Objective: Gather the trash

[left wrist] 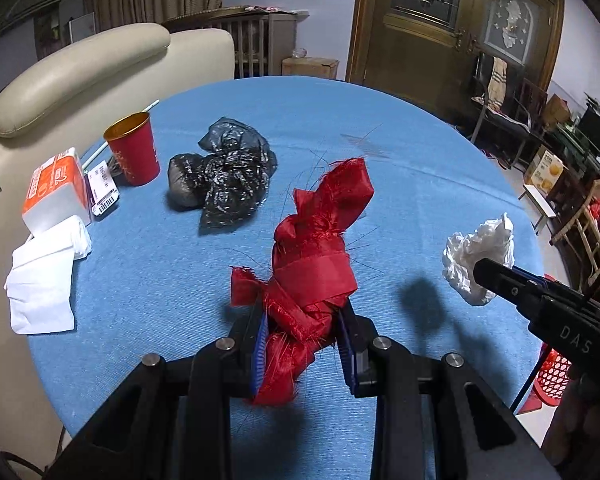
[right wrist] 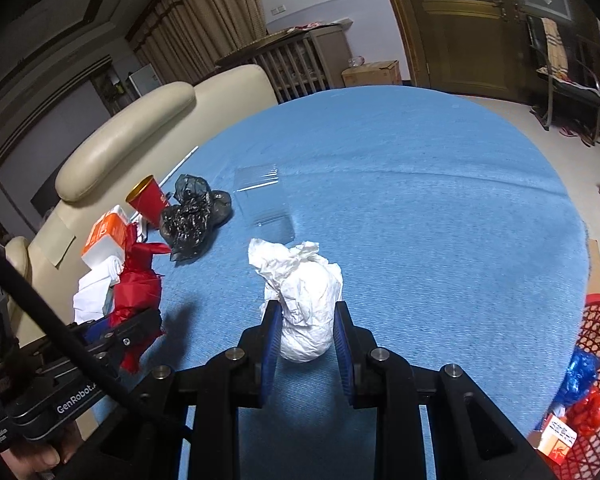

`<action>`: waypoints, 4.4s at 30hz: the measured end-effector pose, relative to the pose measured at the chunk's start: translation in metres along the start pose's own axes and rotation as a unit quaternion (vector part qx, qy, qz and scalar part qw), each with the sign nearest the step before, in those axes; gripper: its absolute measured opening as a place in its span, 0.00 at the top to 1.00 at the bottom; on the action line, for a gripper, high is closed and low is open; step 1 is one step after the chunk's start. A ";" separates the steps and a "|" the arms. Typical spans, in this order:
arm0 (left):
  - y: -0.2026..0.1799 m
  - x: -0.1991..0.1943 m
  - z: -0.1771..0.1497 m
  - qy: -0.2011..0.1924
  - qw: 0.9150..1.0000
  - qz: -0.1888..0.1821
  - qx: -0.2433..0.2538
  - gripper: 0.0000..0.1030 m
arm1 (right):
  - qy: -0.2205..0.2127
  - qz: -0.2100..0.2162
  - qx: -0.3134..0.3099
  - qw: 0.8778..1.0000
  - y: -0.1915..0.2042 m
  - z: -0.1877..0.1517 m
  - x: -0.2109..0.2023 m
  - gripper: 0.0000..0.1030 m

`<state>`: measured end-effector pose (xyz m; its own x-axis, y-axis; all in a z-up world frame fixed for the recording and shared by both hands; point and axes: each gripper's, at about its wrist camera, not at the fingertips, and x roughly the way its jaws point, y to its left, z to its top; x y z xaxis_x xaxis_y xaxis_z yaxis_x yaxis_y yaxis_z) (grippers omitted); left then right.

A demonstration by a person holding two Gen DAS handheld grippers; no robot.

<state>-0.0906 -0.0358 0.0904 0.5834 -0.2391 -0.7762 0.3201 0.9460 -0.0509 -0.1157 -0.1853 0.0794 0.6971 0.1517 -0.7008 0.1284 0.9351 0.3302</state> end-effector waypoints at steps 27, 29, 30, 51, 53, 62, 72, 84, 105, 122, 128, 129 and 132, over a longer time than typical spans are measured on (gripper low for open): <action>-0.020 -0.007 -0.006 -0.003 1.000 0.002 0.026 0.69 | -0.022 -0.001 0.034 0.999 -0.024 -0.012 -0.026 0.73; -0.019 -0.006 -0.007 -0.001 1.000 0.001 0.024 0.69 | -0.022 -0.001 0.035 0.999 -0.024 -0.012 -0.025 0.73; -0.019 -0.005 -0.008 0.000 1.000 0.001 0.024 0.69 | -0.021 -0.001 0.035 0.999 -0.024 -0.012 -0.025 0.73; -0.031 -0.018 -0.025 0.003 0.999 0.002 0.042 0.69 | -0.030 0.007 0.046 0.998 -0.024 -0.020 -0.038 0.73; -0.033 -0.022 -0.027 0.000 0.999 0.003 0.047 0.69 | -0.033 0.009 0.049 0.998 -0.026 -0.021 -0.043 0.73; -0.037 -0.036 -0.030 -0.012 0.998 0.011 0.056 0.69 | -0.051 0.015 0.060 0.997 -0.031 -0.028 -0.062 0.73; -0.039 -0.050 -0.036 -0.032 0.998 0.022 0.051 0.69 | -0.064 0.020 0.067 0.995 -0.035 -0.035 -0.072 0.73; -0.041 -0.054 -0.039 -0.040 0.998 0.021 0.054 0.69 | -0.066 0.018 0.068 0.995 -0.034 -0.035 -0.070 0.73; -0.049 -0.076 -0.029 -0.069 0.996 0.023 0.048 0.69 | -0.090 0.018 0.067 0.993 -0.036 -0.039 -0.093 0.73; -0.031 -0.060 -0.019 -0.064 0.998 0.014 0.020 0.69 | -0.082 -0.018 0.055 0.995 -0.033 -0.039 -0.090 0.73; -0.057 -0.047 -0.016 -0.051 0.997 0.018 0.048 0.69 | -0.093 -0.008 0.068 0.993 -0.048 -0.038 -0.099 0.73; -0.063 -0.045 -0.015 -0.049 0.997 0.019 0.055 0.69 | -0.097 -0.005 0.072 0.993 -0.050 -0.039 -0.102 0.73; -0.070 -0.043 -0.012 -0.052 0.997 0.006 0.051 0.69 | -0.100 -0.005 0.085 0.991 -0.061 -0.040 -0.108 0.73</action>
<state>-0.1469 -0.0890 0.1203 0.6603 -0.2550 -0.7064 0.3846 0.9227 0.0265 -0.2266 -0.2457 0.1095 0.8191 0.0610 -0.5705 0.2405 0.8663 0.4379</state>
